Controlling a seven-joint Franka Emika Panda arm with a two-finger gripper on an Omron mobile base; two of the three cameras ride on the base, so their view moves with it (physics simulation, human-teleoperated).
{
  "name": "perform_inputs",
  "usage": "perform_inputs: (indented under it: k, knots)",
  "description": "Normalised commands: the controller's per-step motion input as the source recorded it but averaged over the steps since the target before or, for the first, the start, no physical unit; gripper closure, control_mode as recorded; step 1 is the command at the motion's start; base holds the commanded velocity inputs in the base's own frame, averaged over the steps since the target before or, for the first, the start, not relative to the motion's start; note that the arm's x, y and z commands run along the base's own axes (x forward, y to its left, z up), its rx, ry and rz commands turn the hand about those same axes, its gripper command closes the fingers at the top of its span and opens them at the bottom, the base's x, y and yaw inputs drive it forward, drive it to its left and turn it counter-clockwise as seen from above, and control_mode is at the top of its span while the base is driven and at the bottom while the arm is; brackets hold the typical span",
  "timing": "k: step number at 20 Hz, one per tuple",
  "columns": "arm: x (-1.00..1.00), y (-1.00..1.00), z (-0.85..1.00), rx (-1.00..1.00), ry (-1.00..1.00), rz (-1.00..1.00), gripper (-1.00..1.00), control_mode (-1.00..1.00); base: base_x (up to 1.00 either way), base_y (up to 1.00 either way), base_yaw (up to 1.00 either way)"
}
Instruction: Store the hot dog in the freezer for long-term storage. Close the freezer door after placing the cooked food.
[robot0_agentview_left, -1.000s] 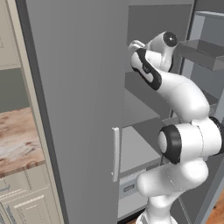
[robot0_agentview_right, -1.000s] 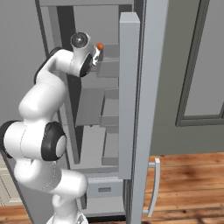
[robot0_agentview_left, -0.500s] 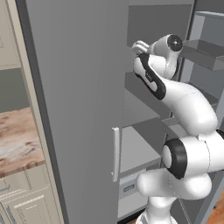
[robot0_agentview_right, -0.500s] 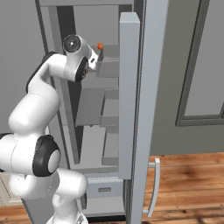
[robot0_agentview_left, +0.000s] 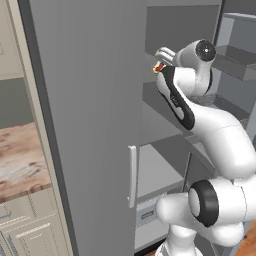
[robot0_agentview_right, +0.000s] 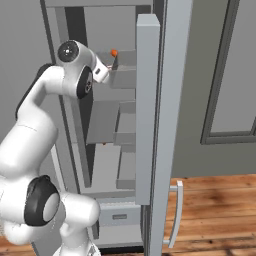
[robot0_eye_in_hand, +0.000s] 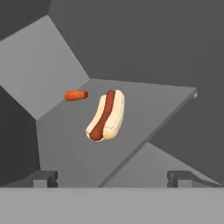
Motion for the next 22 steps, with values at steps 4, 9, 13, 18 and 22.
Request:
perform_inputs:
  k: [4,9,13,18,22]
  knots:
    - [-0.68,0.00,0.00,-0.01,-0.01,-0.03,-1.00,-1.00,0.00,0.00,0.00]
    - [-1.00,0.00,0.00,-0.02,-0.06,0.00,-1.00,-1.00,0.00,0.00,0.00]
    - [-0.95,0.00,0.00,-0.07,-0.01,0.00,-1.00,-1.00,0.00,0.00,0.00]
    - [-0.63,0.00,0.00,-0.12,0.07,0.01,-1.00,-1.00,0.00,0.00,0.00]
    - [-0.40,0.08,0.00,-0.11,0.20,0.00,-1.00,-1.00,0.00,0.00,0.00]
